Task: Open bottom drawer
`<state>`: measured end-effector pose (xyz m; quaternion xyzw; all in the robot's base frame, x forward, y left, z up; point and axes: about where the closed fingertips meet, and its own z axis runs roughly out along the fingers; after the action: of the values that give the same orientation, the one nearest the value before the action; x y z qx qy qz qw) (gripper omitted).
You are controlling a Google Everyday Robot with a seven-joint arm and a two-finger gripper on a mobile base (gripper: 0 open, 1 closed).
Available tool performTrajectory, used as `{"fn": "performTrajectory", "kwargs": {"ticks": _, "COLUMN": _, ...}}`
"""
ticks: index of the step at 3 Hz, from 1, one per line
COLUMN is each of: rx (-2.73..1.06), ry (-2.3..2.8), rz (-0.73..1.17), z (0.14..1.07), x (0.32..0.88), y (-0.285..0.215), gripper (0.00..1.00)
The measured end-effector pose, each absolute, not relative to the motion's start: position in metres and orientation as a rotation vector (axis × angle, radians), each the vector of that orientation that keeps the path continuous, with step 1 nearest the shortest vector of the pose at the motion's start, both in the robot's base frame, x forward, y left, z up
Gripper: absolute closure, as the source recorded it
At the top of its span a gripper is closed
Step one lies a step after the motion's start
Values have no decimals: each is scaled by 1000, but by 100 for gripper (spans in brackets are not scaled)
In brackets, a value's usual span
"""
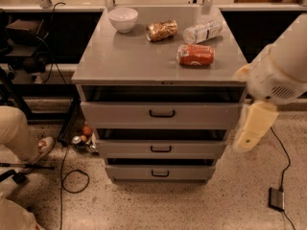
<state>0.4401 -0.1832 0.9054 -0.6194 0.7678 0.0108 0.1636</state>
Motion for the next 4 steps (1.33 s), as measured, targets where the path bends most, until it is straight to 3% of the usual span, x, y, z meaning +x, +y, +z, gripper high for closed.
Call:
{"fn": "performTrajectory", "kwargs": {"ticks": 3, "rx": -1851, "ry": 2151, "rz": 396, "z": 687, "x": 446, "y": -82, "gripper": 0}}
{"fn": "performTrajectory", "kwargs": {"ticks": 4, "rx": -1852, "ry": 2151, "rz": 396, "z": 687, "x": 446, "y": -82, "gripper": 0}}
